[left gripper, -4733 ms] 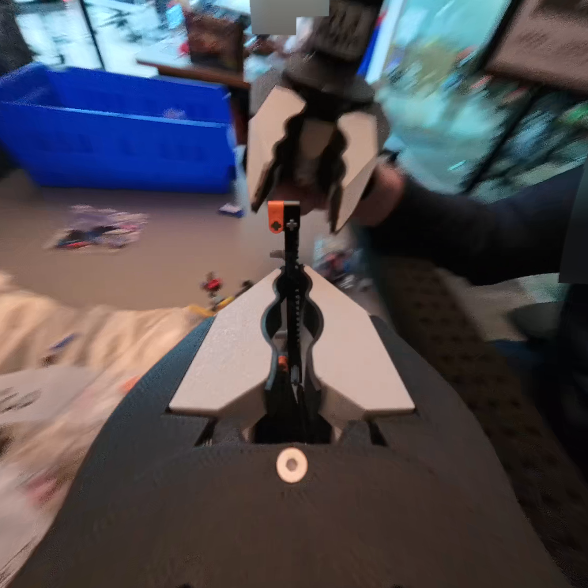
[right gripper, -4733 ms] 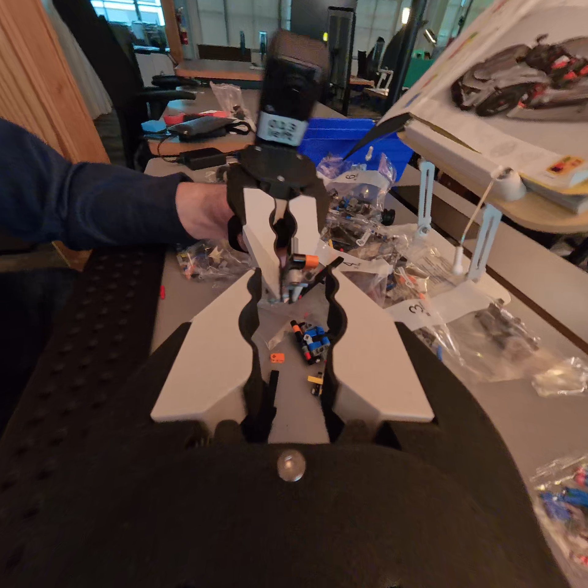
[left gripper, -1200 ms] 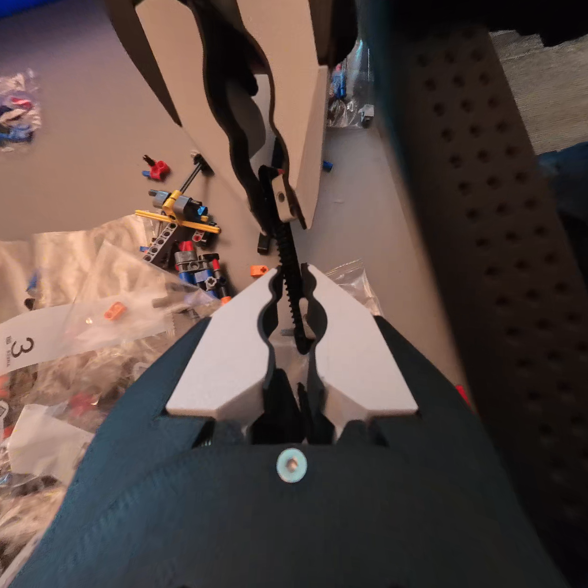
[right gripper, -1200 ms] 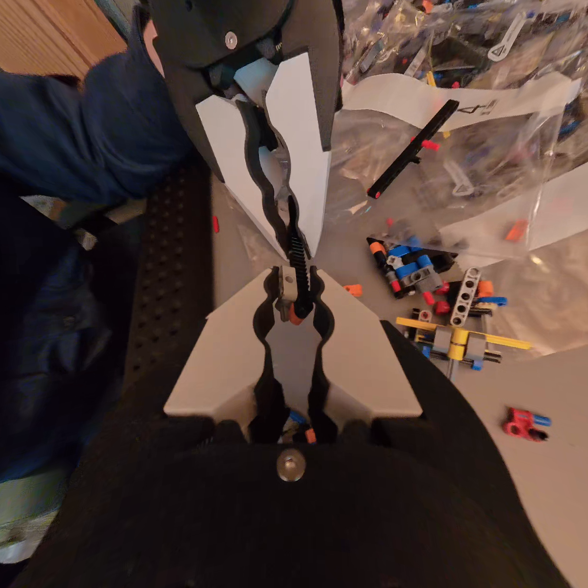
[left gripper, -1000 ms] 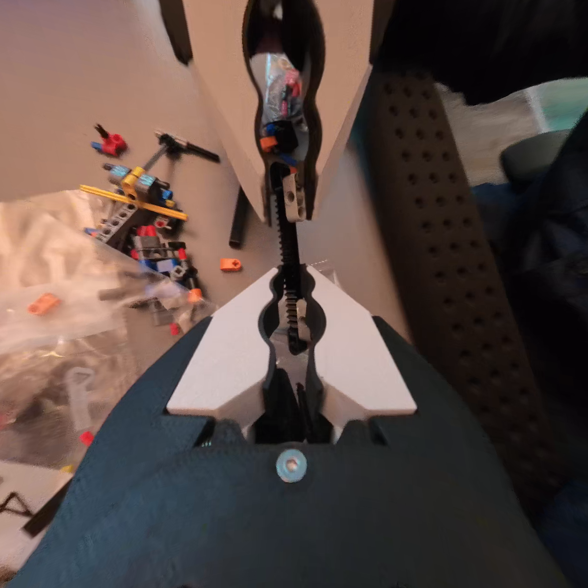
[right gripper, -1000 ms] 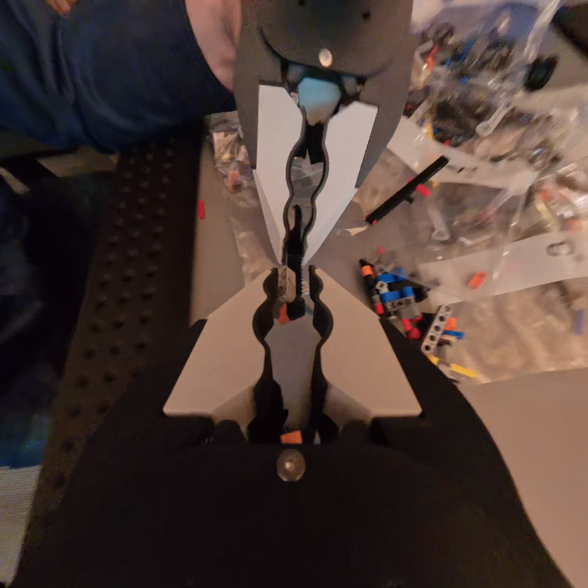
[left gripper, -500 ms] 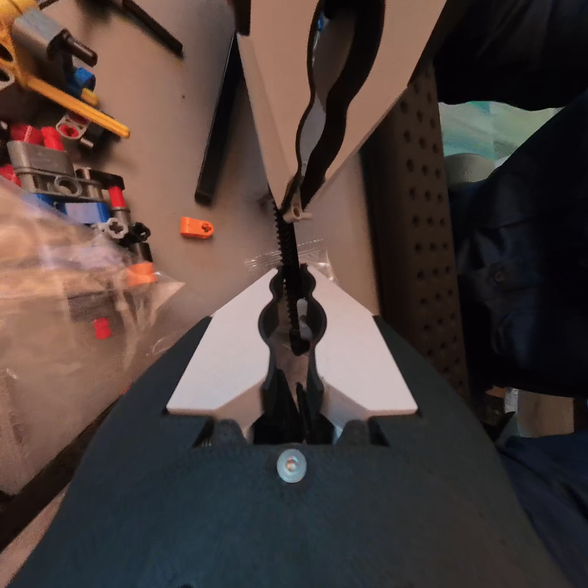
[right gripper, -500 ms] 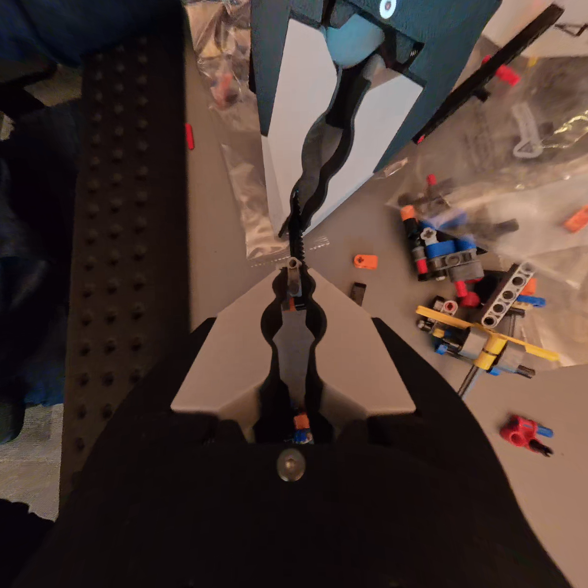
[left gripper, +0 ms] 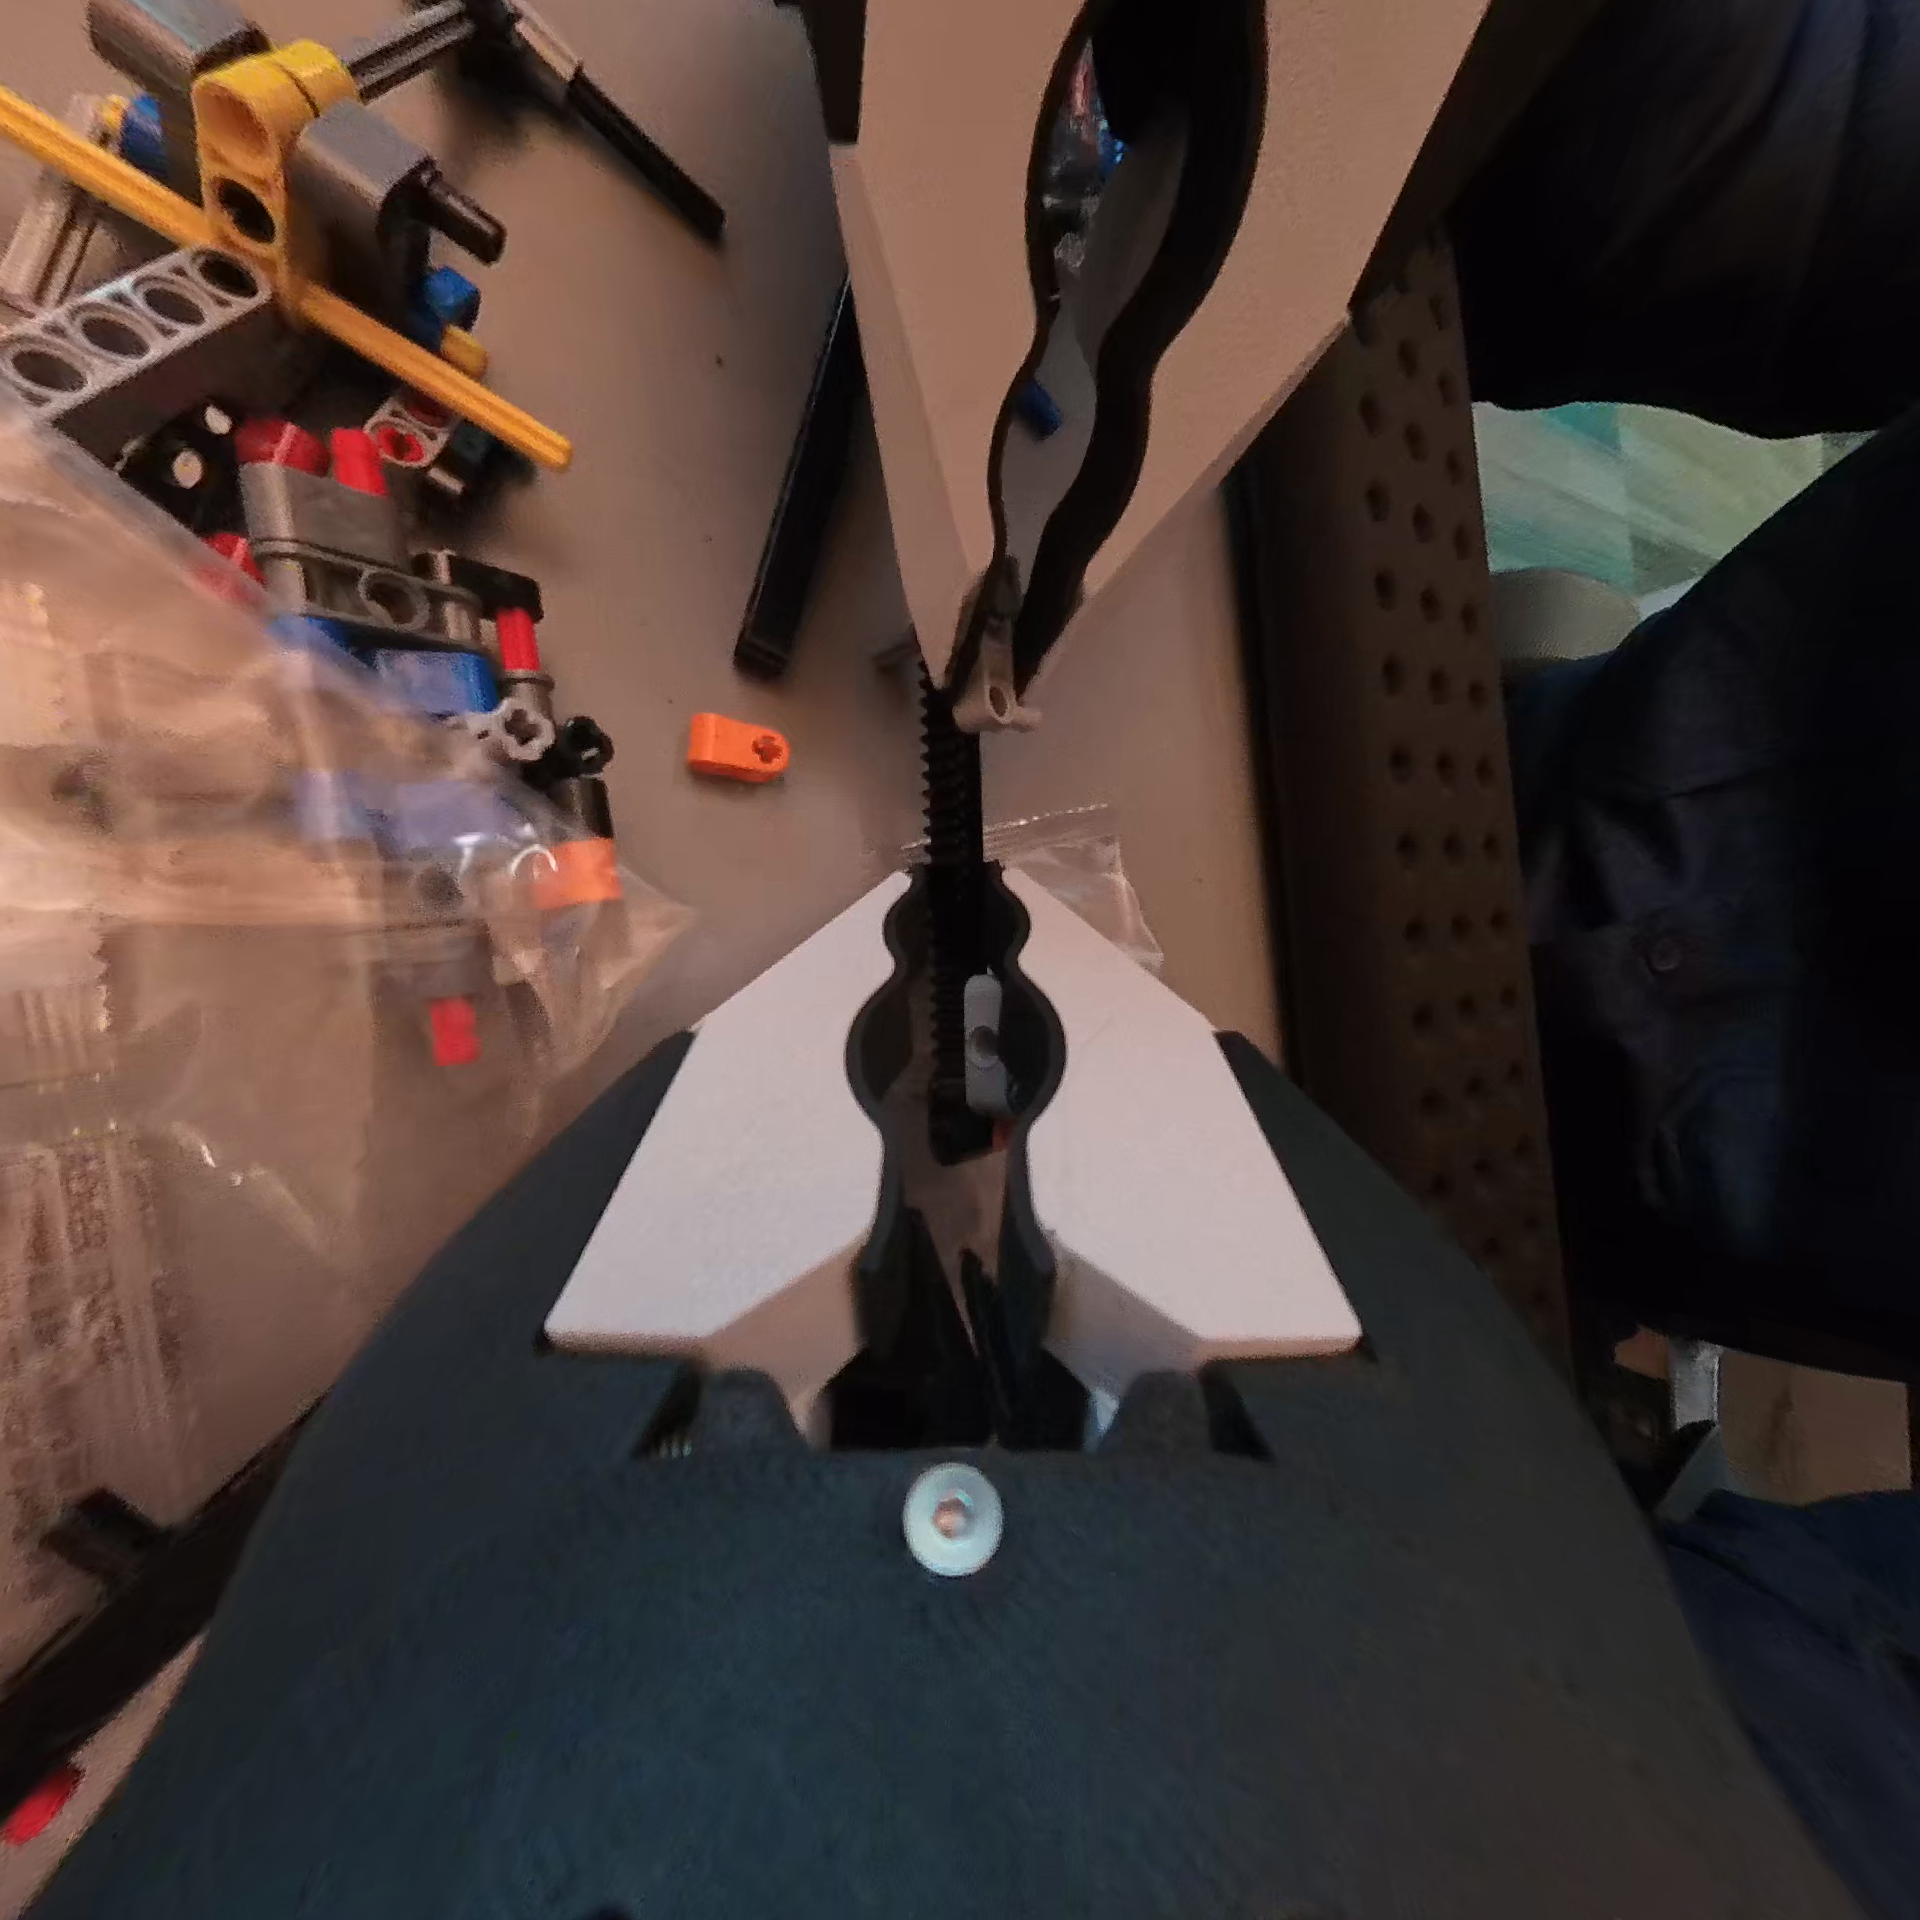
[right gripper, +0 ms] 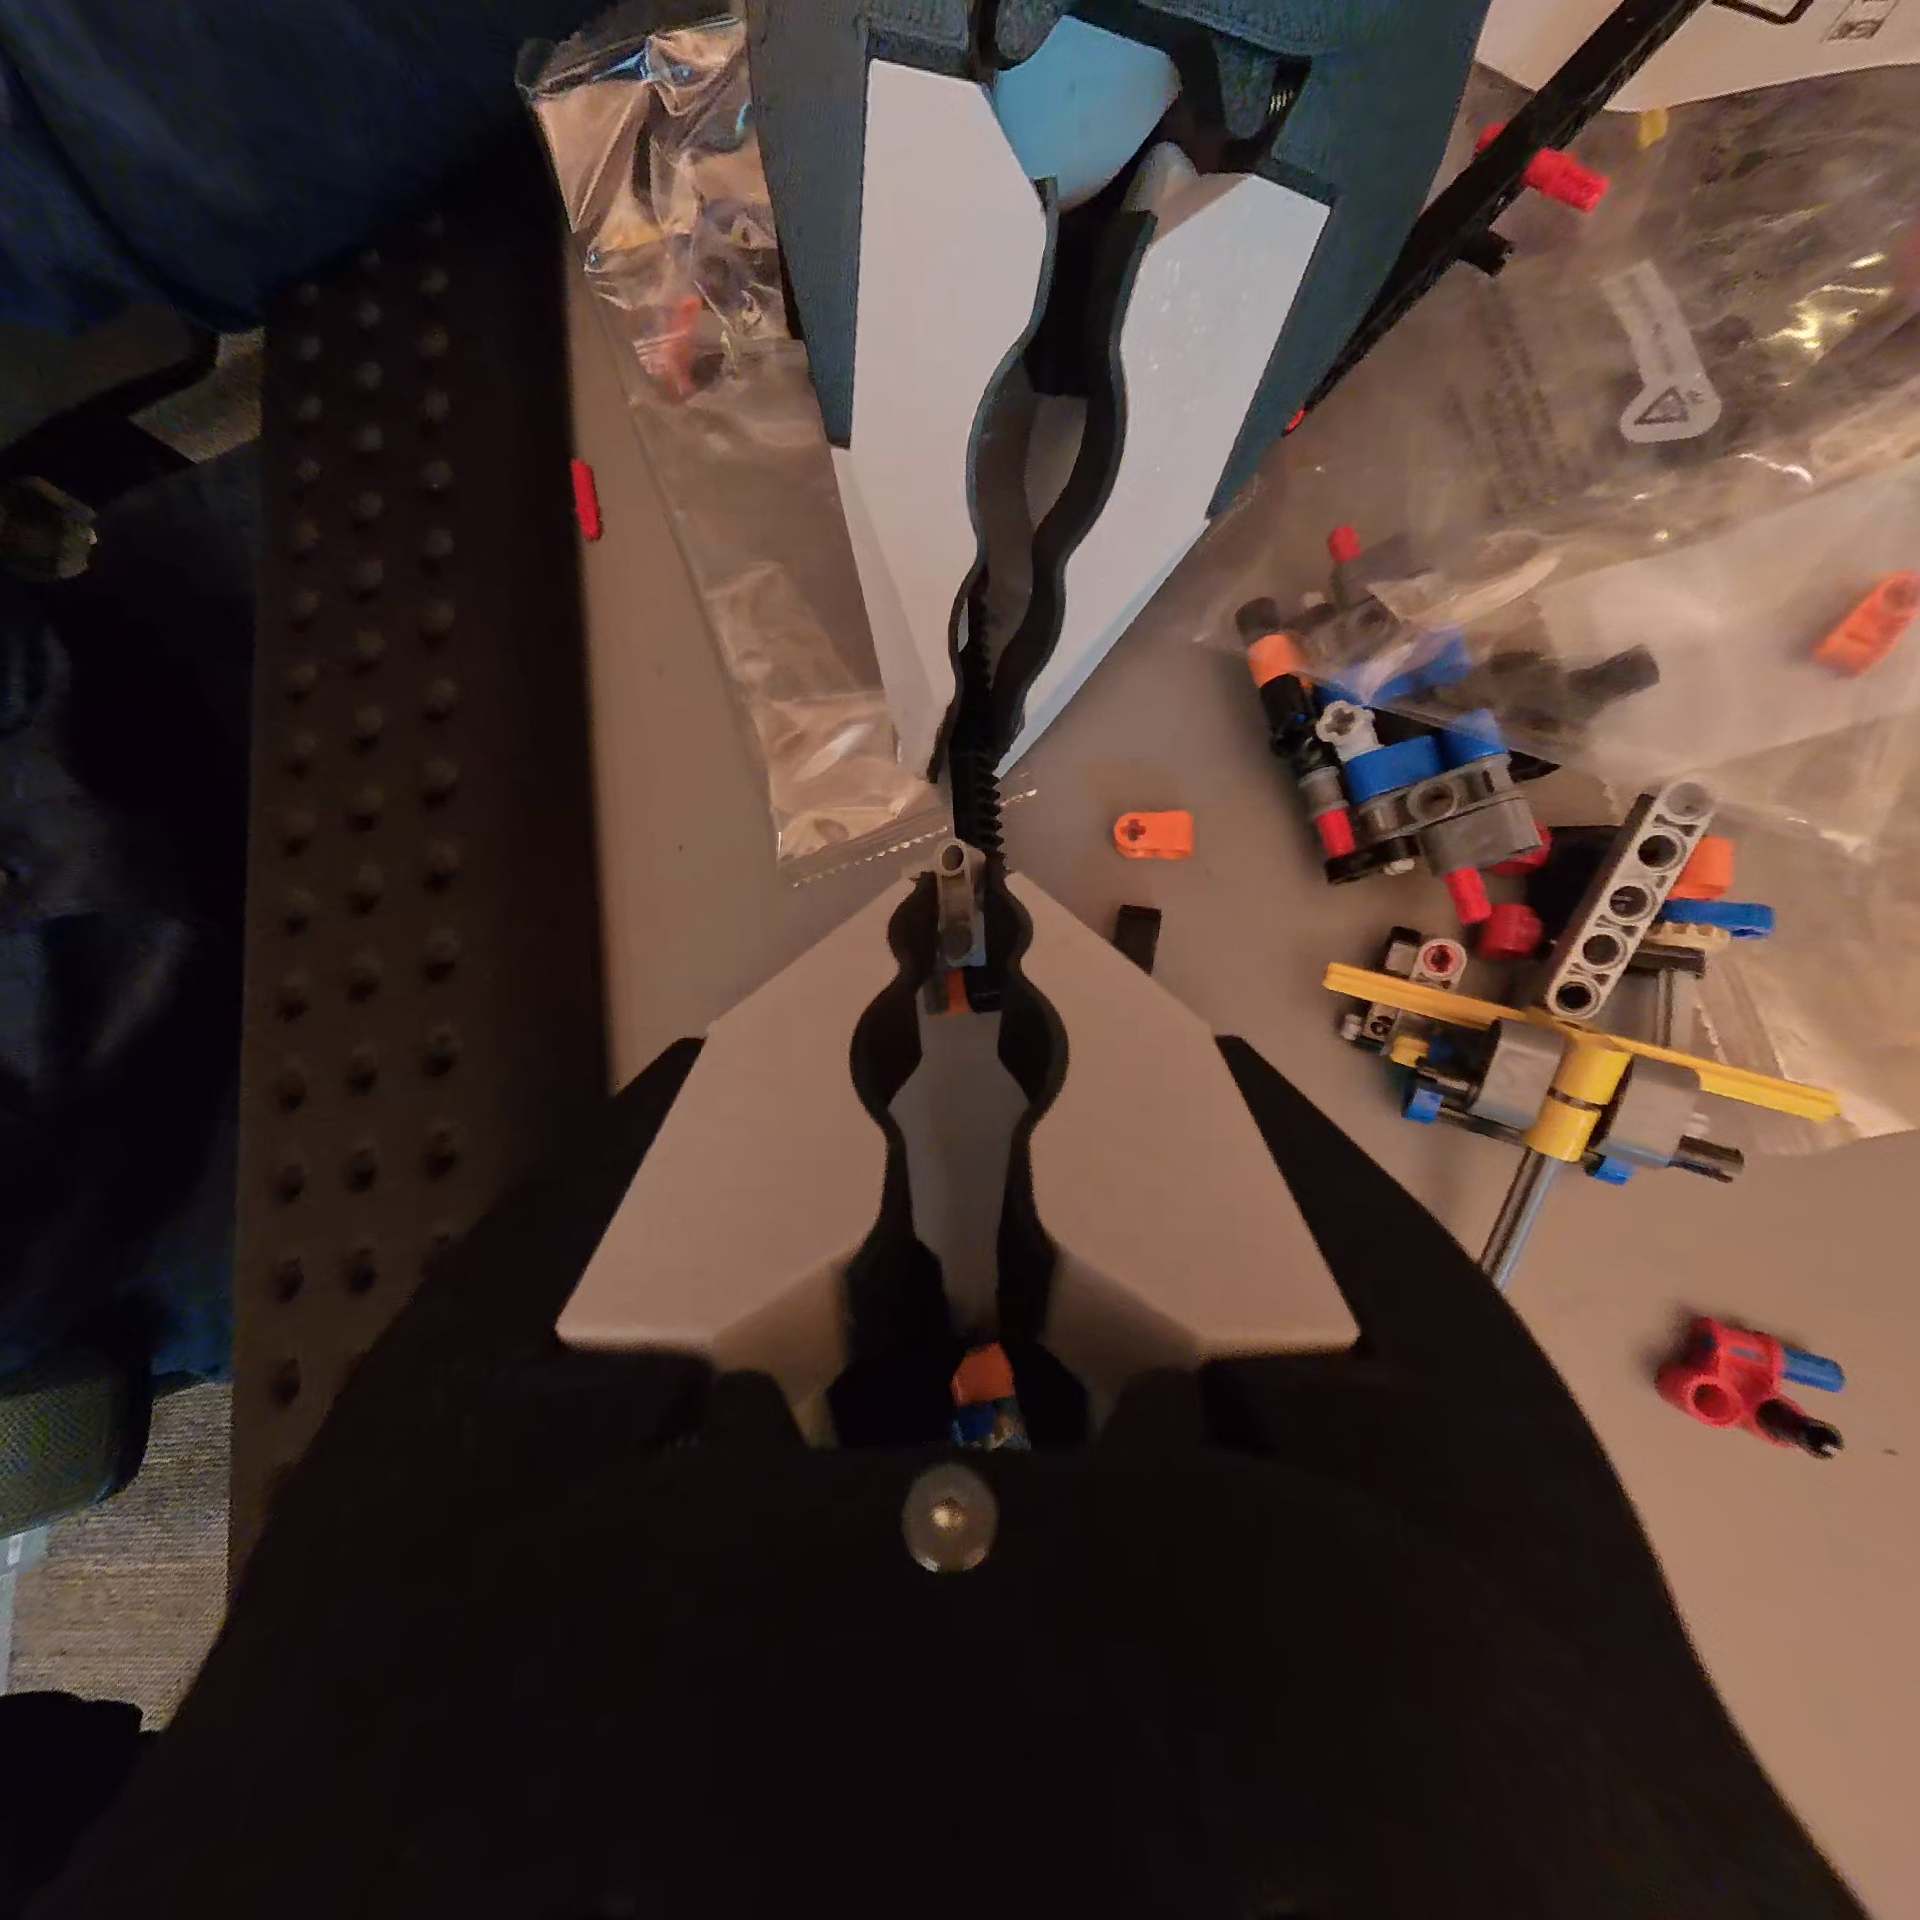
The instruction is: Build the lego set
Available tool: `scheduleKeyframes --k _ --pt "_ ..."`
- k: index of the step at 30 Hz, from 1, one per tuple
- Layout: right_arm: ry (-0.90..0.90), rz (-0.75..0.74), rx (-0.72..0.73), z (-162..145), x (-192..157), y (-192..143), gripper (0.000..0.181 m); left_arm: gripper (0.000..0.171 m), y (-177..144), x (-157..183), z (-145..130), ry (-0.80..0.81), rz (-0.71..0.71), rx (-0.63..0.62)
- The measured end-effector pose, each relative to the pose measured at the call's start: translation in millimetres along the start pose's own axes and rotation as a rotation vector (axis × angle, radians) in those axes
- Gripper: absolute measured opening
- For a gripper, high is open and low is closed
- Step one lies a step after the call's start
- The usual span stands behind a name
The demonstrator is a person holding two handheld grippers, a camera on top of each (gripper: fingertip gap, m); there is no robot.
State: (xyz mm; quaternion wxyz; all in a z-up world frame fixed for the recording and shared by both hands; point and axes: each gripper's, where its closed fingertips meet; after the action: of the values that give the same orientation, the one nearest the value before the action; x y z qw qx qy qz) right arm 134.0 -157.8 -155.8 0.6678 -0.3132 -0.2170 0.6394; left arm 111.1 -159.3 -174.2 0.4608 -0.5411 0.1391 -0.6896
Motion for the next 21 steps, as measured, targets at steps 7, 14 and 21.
scheduleKeyframes --k 7,14,21 --pt "-0.024 -0.025 -0.022 -1 2 0 0.007 0.009 0 -2 2 -0.017 -0.020 0.020" --pt "-0.133 -0.127 -0.102 -2 8 -3 0.006 0.010 0 -3 4 -0.067 -0.066 0.035" --pt "-0.114 -0.131 -0.125 -5 9 -2 0.007 0.009 0 -6 6 -0.085 -0.068 0.047"
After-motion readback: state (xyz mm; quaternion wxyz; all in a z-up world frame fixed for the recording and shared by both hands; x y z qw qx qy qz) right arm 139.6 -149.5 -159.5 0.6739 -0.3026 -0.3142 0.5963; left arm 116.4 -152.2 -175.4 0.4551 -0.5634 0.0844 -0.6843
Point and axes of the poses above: each gripper's, where its closed fingertips meet, y out along the fingers, z out of its top, x = y × z across the jaws, and after that the axes turned 13 degrees about -y, right-handed
